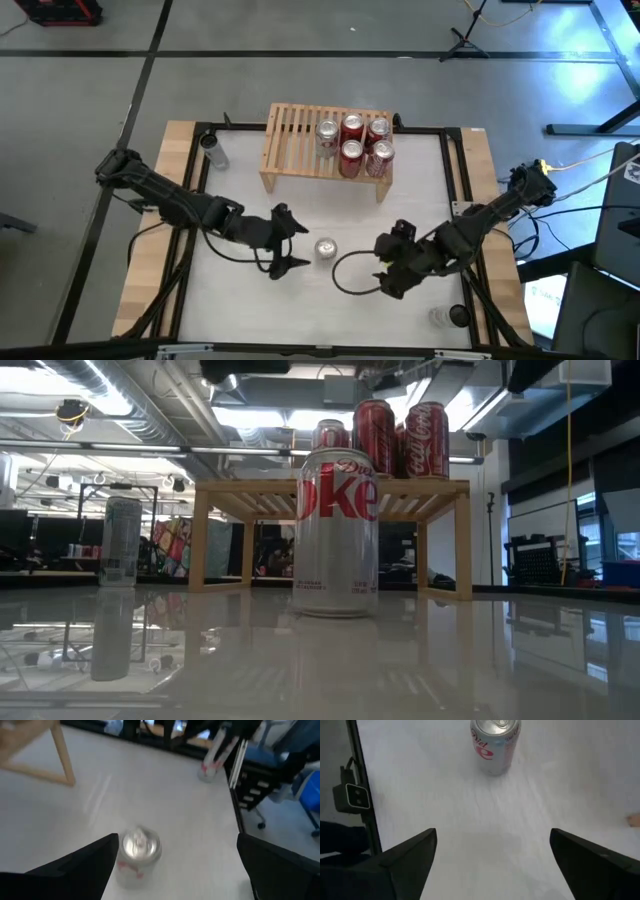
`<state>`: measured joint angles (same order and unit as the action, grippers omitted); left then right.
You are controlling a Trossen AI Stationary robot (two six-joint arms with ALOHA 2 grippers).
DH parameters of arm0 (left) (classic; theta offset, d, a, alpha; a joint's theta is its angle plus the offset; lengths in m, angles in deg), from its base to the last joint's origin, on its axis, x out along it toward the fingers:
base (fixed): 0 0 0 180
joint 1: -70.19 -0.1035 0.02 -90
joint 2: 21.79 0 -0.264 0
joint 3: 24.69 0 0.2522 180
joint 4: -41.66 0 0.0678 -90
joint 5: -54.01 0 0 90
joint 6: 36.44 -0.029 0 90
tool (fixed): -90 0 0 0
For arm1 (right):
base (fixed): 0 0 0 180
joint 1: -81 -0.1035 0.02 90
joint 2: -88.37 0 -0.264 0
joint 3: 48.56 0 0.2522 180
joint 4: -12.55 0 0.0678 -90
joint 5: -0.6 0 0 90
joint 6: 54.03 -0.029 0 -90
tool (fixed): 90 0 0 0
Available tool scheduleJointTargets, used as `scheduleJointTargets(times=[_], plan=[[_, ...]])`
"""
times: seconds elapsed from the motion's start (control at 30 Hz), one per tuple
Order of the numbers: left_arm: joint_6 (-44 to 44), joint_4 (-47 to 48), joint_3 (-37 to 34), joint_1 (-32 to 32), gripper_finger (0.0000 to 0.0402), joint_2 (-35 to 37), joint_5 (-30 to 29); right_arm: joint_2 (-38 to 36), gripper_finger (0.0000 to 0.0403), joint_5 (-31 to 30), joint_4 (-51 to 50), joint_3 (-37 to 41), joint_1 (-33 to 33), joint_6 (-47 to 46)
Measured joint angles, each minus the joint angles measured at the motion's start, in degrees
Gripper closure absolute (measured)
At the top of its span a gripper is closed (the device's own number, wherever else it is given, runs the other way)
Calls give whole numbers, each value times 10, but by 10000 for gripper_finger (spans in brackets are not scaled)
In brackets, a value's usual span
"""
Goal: Place canned beverage on shelf
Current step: Put the silver soda can on the shelf aligned with the other silver soda can
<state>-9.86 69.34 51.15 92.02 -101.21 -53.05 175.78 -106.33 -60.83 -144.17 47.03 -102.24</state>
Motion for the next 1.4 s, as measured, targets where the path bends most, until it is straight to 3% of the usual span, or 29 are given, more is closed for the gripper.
scheduleJointTargets(times=[0.23, 0.5, 0.67, 0.97, 1.17, 1.3, 1.4], plan=[[-96, -11, 0, -11, 5, -36, -16, 0, 26, -5, 1, 0, -7, -25], [-129, -68, 0, -49, 5, -144, 65, 0, 26, 0, 2, 0, -7, -36], [-139, -111, 0, -65, 5, -175, 74, 0, 26, 15, 2, 0, -7, -41], [-151, -112, 0, -67, 5, -176, 78, 0, 26, 15, 2, 0, -14, -45], [-99, -104, 8, -66, 5, -169, 112, 0, 26, 11, 0, 0, -13, -40], [-73, -92, 12, -61, 5, -142, 121, 0, 26, 11, 0, 0, -13, -39], [-72, -64, 15, -61, 5, -104, 90, 1, 26, 10, 1, 0, -13, -39]])
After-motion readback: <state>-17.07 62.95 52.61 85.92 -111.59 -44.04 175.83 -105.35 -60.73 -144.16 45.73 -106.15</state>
